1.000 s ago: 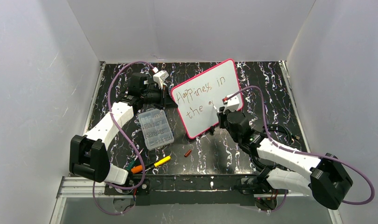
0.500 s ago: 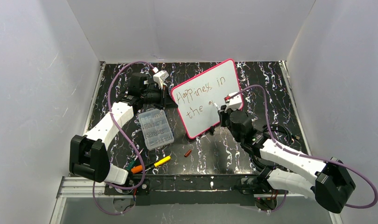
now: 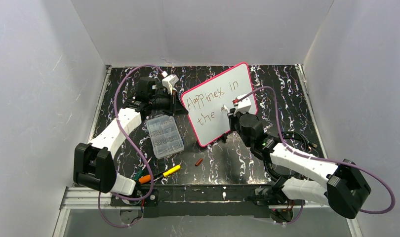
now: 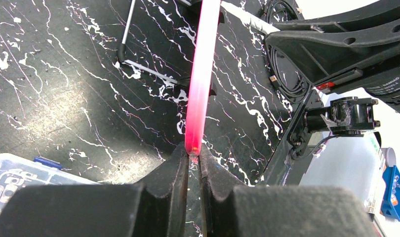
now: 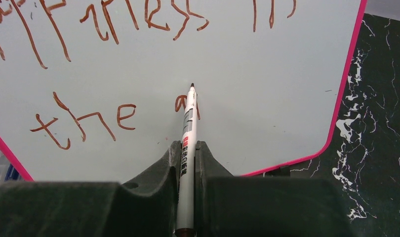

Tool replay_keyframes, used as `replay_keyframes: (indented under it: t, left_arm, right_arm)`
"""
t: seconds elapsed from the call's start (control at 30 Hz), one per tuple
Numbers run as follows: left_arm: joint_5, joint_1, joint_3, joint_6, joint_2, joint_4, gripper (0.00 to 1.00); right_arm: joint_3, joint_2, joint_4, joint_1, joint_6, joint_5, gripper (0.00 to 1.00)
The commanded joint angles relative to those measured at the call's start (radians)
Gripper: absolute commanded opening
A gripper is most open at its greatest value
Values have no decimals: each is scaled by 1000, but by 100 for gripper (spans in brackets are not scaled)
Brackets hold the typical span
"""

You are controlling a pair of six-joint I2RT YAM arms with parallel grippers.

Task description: Write a sentence on the whiteboard

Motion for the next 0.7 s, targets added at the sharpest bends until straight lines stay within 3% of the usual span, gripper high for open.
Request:
replay_keyframes:
  t: [0.0, 0.33, 0.67]
  left_arm:
    - [43, -6, 14, -1, -28, 12, 0]
    - [43, -6, 14, 0, -34, 12, 0]
    - [43, -6, 12, -1, -35, 12, 0]
  right_arm:
    - [46, 26, 63, -4, -18, 8, 1]
    - [23, -35, 40, -4, -14, 63, 1]
    - [26, 21, 75, -4, -33, 58, 1]
